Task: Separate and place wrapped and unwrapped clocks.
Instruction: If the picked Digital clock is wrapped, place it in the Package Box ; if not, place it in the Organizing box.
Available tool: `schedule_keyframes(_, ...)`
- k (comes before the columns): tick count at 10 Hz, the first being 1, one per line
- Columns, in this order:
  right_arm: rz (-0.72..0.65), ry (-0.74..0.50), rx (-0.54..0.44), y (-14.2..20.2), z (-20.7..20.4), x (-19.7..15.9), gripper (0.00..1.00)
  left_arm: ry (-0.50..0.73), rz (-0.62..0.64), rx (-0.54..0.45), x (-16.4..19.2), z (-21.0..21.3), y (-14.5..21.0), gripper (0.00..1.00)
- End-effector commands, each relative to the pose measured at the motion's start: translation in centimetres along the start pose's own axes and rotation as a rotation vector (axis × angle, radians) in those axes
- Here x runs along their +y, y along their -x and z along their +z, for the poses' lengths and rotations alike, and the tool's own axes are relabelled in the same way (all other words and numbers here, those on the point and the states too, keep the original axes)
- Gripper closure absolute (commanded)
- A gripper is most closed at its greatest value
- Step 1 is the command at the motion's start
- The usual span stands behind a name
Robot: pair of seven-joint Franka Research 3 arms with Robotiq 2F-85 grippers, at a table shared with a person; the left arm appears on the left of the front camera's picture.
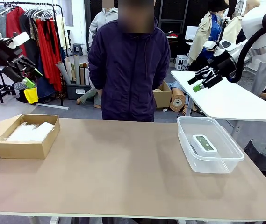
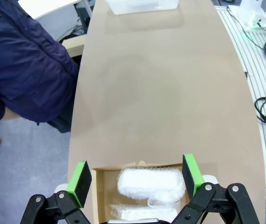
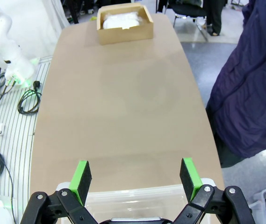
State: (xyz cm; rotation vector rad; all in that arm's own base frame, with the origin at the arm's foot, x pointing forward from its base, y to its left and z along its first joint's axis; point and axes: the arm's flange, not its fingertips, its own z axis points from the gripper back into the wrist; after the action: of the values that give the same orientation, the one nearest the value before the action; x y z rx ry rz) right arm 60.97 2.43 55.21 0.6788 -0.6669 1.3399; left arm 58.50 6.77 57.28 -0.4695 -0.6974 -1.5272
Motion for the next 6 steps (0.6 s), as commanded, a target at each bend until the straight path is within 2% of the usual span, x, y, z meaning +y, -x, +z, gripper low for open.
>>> schedule_keyframes(1,0.005,-0.001,0.001,-0.16,0.02,0.26,0.0,-0.021,0.015,-0.022,0.01,0.21,-0.14,0.0)
schedule_keyframes(6,0.005,-0.001,0.001,-0.16,0.02,0.26,0.0,-0.004,0.003,-0.002,0.04,0.04,-0.01,0.0)
